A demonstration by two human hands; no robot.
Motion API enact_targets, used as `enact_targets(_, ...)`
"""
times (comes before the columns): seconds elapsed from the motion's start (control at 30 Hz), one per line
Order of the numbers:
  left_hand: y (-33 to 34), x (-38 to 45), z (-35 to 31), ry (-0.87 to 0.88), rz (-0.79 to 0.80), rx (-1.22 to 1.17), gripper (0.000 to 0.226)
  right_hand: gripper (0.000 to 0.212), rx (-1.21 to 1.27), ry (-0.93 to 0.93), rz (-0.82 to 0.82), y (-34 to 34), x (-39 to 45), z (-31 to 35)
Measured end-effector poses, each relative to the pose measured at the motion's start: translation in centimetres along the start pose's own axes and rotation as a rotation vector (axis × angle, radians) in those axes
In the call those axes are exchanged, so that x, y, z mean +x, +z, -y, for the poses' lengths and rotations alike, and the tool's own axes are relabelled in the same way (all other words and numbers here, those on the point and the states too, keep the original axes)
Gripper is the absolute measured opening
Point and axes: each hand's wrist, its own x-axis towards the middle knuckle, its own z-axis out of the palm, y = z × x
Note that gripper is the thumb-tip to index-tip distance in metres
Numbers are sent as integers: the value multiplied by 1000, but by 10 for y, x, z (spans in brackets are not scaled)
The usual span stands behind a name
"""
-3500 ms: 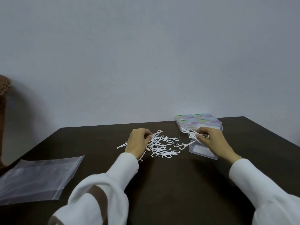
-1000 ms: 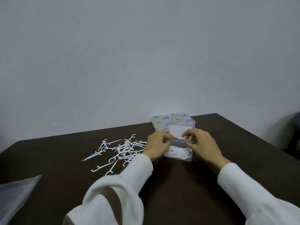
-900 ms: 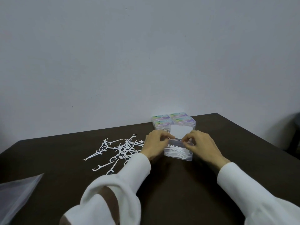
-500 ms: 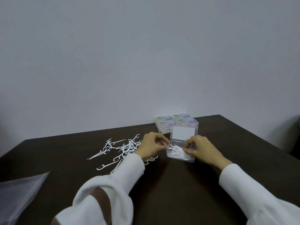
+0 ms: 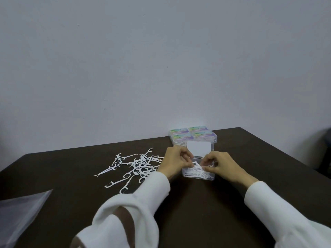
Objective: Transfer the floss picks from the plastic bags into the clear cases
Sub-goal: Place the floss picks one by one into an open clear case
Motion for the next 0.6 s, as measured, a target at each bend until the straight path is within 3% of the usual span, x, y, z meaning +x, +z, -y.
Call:
enact_targets(0.1,3,1,-1,86,-22,162,17,13,-10,-4,4,2,-1,1)
enact_targets(0.3,-15,-8,8,74,-107,220,11,8,-108,-52,-46,5,5,15)
enact_targets(0.53,-66,-32,38,-35,-134,286,16,14,-143,-180,6,27,24,61)
enact_targets(0.6,-80,-41,48,-120,-82,321,21,26,-157,-188,82,37,29,71)
